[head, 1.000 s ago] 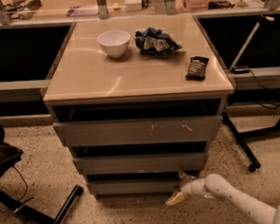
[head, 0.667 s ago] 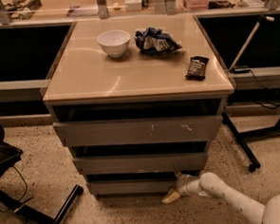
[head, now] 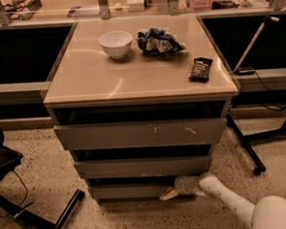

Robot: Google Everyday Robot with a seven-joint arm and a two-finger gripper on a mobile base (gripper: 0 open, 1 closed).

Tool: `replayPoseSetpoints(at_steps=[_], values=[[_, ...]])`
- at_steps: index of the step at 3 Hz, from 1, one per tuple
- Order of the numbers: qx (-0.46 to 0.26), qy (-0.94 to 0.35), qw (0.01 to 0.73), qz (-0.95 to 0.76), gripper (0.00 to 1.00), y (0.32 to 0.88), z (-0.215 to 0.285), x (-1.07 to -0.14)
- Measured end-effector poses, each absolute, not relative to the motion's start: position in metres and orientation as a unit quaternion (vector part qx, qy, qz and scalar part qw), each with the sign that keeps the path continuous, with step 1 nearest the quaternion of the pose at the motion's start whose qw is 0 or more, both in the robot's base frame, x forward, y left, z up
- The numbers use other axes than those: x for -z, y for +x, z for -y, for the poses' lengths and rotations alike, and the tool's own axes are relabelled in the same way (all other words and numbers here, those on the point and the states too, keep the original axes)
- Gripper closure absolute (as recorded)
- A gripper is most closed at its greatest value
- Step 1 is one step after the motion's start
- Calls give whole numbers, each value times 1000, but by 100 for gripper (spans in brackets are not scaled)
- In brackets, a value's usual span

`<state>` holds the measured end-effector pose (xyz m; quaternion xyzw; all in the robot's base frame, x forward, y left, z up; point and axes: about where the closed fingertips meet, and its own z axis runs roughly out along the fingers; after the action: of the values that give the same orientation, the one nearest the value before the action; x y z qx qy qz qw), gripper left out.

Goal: Open bottom drawer

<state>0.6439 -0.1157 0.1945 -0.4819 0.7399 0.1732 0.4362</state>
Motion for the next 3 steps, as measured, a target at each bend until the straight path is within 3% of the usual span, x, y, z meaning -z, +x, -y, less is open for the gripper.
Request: replayPoseSetpoints(at_steps=[3], values=[[-120, -491, 425, -751, 0, 634, 106, -174]])
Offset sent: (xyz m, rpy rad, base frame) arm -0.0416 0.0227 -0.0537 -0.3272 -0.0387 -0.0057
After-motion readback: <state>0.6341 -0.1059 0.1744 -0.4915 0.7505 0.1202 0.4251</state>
